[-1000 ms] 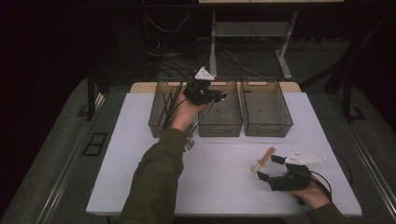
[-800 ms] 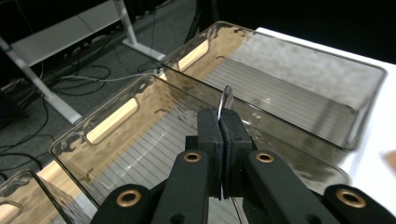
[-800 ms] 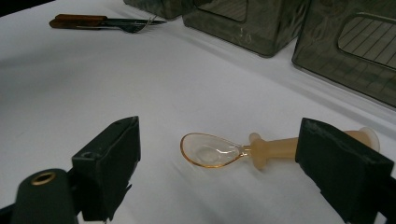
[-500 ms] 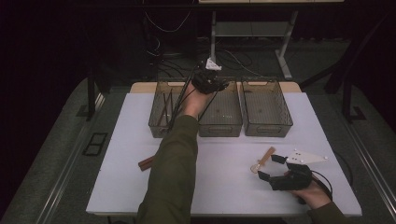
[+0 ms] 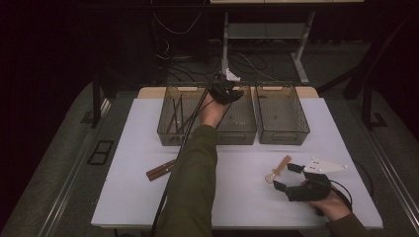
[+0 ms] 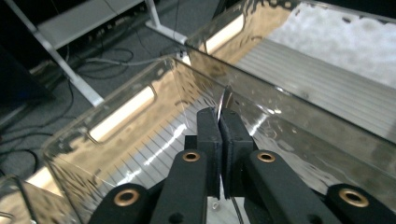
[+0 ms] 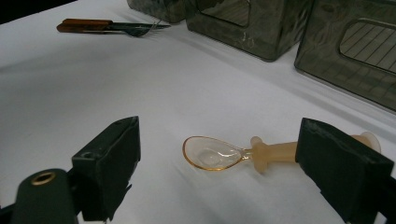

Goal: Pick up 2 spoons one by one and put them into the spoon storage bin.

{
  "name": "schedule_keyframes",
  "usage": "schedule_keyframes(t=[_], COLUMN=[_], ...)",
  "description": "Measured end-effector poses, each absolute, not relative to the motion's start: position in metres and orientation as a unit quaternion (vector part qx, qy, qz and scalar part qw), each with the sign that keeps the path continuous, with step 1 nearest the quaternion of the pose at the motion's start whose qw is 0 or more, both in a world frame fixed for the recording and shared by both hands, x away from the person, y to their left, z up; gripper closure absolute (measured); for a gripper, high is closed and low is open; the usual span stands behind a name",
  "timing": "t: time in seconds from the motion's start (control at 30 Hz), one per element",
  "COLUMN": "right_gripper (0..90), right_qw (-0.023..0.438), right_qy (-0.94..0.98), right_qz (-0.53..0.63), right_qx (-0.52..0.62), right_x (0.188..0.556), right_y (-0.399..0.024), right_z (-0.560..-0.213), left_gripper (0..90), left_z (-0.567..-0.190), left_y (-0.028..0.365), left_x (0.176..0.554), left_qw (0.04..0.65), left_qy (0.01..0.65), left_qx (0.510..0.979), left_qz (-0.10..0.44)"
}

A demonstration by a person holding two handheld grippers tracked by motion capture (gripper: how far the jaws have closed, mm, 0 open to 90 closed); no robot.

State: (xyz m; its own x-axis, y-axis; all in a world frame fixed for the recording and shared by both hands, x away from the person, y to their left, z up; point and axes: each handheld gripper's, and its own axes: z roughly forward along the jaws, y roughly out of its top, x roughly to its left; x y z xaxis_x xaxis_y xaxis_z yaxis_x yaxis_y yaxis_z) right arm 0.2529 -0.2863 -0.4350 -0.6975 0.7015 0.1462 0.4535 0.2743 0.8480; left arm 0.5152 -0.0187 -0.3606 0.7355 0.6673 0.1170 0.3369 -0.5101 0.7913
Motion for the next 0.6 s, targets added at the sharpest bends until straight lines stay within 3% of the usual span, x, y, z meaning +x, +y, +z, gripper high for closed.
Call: schedule_keyframes(t=[0.13, 0.6], right_gripper=[14.2, 14.2], right_qw=[0.129, 0.131], right_qy=[0.787, 0.790], right_qz=[0.478, 0.473], right_qx=[0.368, 0.367], right_x=[0.253, 0.254], right_y=[-0.287, -0.286], right_z=[-0.435, -0.435], left_gripper=[62.9, 43.7], left_z=[-0.362, -0.347], left_y=[-0.017, 0.001], left_x=[0.513, 0.476], left_qw=[0.398, 0.429], left_qy=[0.300, 0.272], left_qx=[0.842, 0.843], left_qz=[0.208, 0.179])
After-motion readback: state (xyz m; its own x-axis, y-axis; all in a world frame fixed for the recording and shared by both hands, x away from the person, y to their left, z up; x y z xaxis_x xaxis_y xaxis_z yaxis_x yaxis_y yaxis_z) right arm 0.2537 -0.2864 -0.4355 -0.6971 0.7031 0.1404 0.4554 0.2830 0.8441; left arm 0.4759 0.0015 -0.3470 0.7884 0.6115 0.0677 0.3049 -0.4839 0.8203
